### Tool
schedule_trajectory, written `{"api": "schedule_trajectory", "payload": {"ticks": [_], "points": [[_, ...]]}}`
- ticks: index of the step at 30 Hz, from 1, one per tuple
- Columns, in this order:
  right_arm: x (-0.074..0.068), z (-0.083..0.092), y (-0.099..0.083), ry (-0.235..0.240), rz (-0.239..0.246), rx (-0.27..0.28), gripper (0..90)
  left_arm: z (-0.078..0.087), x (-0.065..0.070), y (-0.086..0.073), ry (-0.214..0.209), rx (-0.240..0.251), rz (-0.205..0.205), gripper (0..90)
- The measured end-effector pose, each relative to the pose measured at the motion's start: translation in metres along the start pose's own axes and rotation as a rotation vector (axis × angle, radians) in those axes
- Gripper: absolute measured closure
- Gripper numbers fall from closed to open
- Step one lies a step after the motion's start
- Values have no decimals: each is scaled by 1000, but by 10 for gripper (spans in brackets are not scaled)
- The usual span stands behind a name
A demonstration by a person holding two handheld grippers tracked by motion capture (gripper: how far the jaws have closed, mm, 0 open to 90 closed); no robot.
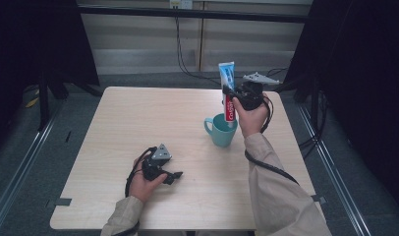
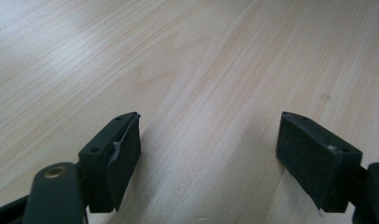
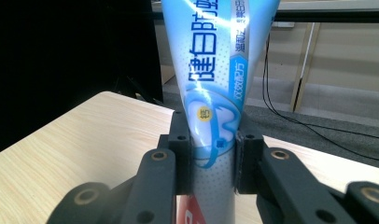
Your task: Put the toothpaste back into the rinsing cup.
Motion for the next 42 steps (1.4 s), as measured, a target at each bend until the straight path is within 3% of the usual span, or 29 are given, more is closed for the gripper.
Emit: {"api": "schedule_trajectory", "payload": {"ticks": [29, 42], "points": [[2, -7, -17, -10, 1, -7, 733, 0, 0, 0, 2, -4, 1, 217], [1, -9, -26, -9, 35, -23, 730, 0, 0, 0, 2, -4, 2, 218]]}}
Point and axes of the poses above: each handheld gripper's, and its own axes: z roughly backward along the jaws, y roughly out of its top, x roughly to its right, the point moved 6 cm from there along -z, roughly forward along the jaws, and after that the axes turned 13 degrees about -y, right-handed, at the moved point
